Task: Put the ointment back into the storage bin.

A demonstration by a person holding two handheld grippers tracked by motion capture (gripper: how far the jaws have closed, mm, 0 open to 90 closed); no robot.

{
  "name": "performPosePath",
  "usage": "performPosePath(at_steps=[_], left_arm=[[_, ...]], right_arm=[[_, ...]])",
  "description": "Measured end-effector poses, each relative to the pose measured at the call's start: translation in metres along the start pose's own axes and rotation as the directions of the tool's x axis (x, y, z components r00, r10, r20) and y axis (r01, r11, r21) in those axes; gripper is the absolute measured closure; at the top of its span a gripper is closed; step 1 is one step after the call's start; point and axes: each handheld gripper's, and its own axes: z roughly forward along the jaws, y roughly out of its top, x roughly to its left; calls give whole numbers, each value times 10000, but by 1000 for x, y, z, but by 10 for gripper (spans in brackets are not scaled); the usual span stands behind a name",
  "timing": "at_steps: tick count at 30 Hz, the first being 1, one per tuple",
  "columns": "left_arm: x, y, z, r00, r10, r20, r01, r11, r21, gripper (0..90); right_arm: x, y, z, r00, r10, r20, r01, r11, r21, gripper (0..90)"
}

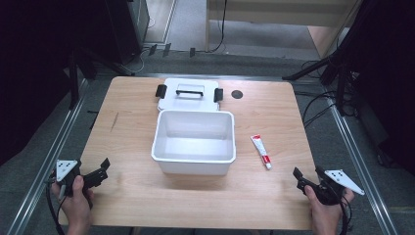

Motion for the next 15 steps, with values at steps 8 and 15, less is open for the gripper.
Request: performPosePath(at_steps=[8,15], left_arm=[[0,1,1,10000,96,-8,-95,9998,168,0],[-1,1,2,9999,107,-24,-106,9995,301,0]], right_arm=[[14,21,-2,9957,915,171,-928,9901,1056,137],[24,38,5,9973,-242,690,49,9637,2670,142]])
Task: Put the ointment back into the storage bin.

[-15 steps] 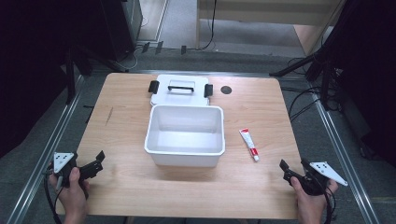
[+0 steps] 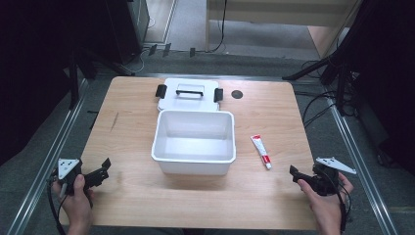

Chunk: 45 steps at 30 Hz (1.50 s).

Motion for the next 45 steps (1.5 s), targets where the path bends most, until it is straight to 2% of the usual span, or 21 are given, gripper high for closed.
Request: performPosePath(at_steps=[3,4,5,6,7,11,12,13,15,20,23,24,25,26,29,33,36,39,40,43,45], left_arm=[[0,0,0,10000,-52,35,52,10000,-32,0],[0,0,0,10000,-52,35,52,10000,-32,0],[1,0,0,10000,-61,55,61,10000,-8,0],[1,0,0,10000,-61,55,61,10000,-8,0],[1,0,0,10000,-61,76,61,10000,-11,0],[1,0,1,9999,-115,51,115,9999,33,0],[1,0,1,9999,-115,51,115,9999,33,0],[1,0,1,9999,-112,63,111,9999,47,0],[1,0,1,9999,-121,80,121,9999,55,0],[2,0,1,9995,-152,260,150,9998,100,0],[2,1,2,9995,-115,299,111,9999,124,0],[2,1,2,9995,-115,299,111,9999,124,0],[2,1,2,9994,-107,322,103,9999,135,0],[2,1,2,9994,-108,334,102,9998,167,0],[3,1,2,9993,-178,325,173,9997,169,0],[3,1,2,9992,-181,347,175,9997,173,0],[3,1,3,9990,-181,410,171,9996,231,0],[3,2,3,9986,-140,501,126,9995,280,0],[3,2,3,9986,-140,501,126,9995,280,0],[3,2,3,9984,-155,536,139,9994,313,0],[3,2,3,9985,-151,534,133,9994,325,0]], right_arm=[[6,9,5,9991,-409,-75,413,9954,868,142],[6,9,5,9991,-409,-75,413,9954,868,142],[12,14,7,9968,-753,-281,783,9883,1312,142],[12,14,7,9968,-753,-281,783,9883,1312,142],[16,20,10,9928,-1127,-398,1180,9774,1753,142],[24,31,17,9874,-1523,-426,1581,9508,2666,142],[24,31,17,9874,-1523,-426,1581,9508,2666,142],[27,35,21,9815,-1869,-405,1900,9286,3187,142],[30,39,25,9770,-2088,-436,2102,9080,3623,142],[36,48,34,9736,-2207,-590,2237,8687,4419,142],[40,50,42,9629,-2607,-691,2598,8276,4976,142],[40,50,42,9629,-2607,-691,2598,8276,4976,142],[43,50,45,9570,-2810,-722,2768,8095,5178,142],[49,53,50,9484,-3075,-773,2964,7730,5609,143],[56,58,55,9391,-3316,-902,3182,7397,5929,158],[65,66,61,9352,-3379,-1057,3277,7128,6202,179],[69,70,64,9356,-3362,-1078,3256,7036,6316,198],[74,77,70,9259,-3642,-1005,3352,6690,6634,236],[74,77,70,9259,-3642,-1005,3352,6690,6634,236],[80,83,74,9392,-3190,-1269,3162,6597,6818,313],[81,84,76,9418,-3062,-1391,3145,6556,6865,331]])
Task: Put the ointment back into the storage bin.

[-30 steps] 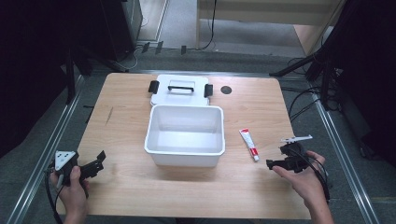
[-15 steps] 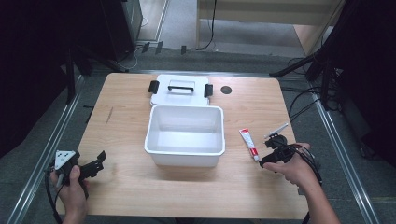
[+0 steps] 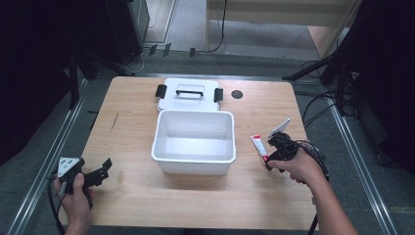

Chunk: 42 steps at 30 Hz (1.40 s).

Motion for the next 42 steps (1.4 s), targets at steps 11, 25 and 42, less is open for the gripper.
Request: performPosePath(at_steps=[11,25,42], left_arm=[[0,0,0,10000,-28,36,28,10000,0,0],[1,0,1,10000,-37,48,37,10000,-13,0],[0,0,1,10000,-22,47,22,10000,7,0]], right_arm=[[8,21,5,9988,402,-288,-381,9970,678,513],[15,36,14,9992,399,-9,-397,9951,909,661],[18,39,20,9997,251,45,-254,9958,877,706]])
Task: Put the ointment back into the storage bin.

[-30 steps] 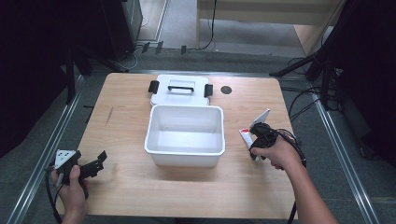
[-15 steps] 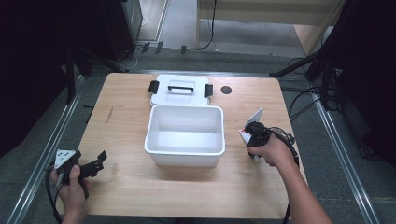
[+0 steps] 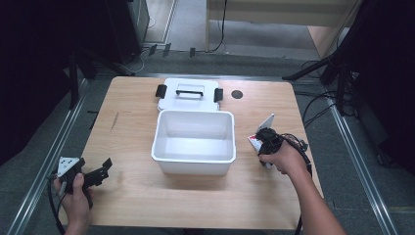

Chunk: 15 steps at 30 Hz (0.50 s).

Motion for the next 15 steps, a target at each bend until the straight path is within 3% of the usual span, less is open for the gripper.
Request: performPosePath(at_steps=[4,10,15], left_arm=[[0,0,0,10000,8,-1,-8,10000,-4,0],[0,0,0,10000,10,-32,-10,10000,-24,0],[0,0,0,10000,-15,-41,14,10000,-11,0]], right_arm=[[-2,-1,0,9999,-65,-150,63,9999,-104,710],[1,-2,0,9992,-391,96,393,9991,-157,711],[-1,-2,-15,9995,-316,44,317,9983,-488,712]])
